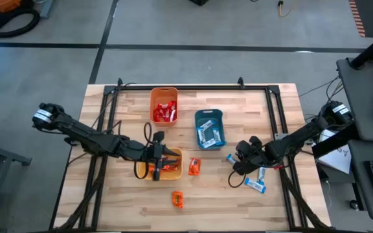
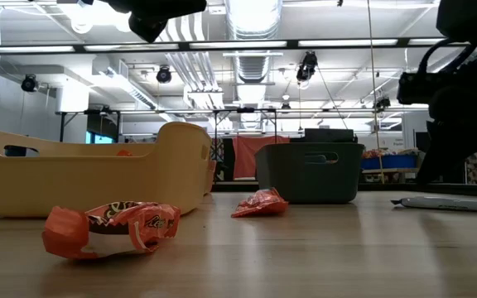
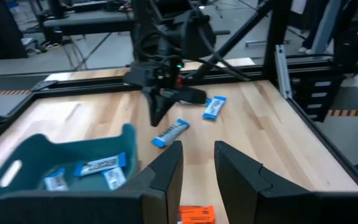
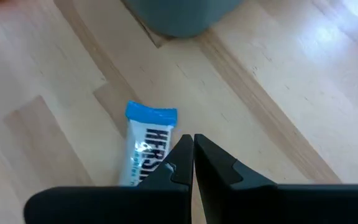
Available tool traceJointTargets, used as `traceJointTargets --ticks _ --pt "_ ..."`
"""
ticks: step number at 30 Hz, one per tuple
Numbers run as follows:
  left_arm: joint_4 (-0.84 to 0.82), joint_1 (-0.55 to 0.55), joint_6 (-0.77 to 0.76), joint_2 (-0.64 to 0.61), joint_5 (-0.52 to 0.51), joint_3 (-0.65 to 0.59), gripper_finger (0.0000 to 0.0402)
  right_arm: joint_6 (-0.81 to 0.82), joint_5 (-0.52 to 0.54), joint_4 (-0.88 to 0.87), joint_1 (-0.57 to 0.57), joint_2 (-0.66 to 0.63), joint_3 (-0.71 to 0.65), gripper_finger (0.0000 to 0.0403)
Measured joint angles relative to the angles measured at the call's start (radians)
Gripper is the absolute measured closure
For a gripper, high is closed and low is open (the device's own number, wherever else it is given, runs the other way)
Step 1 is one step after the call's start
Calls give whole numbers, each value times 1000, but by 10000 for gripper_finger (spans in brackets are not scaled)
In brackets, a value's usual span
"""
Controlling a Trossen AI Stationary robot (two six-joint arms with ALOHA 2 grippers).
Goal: Organize candy in baskets
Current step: Put the white chocolate into the blue bin
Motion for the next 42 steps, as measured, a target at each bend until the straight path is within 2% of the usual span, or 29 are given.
traceJointTargets --ticks 8,13,21,30,42 --pt "71 -59 -11 85 -3 0 326 -3 1 154 7 0 -64 394" --pt "110 -93 -47 134 -4 0 326 23 27 161 37 0 -79 394" --pt "222 -152 -71 222 -20 0 326 36 220 274 186 0 -135 394" --pt "253 -169 -113 256 -22 0 326 198 307 295 284 0 -192 394" --pt "264 -168 -102 263 -22 0 326 209 307 295 283 0 -219 394"
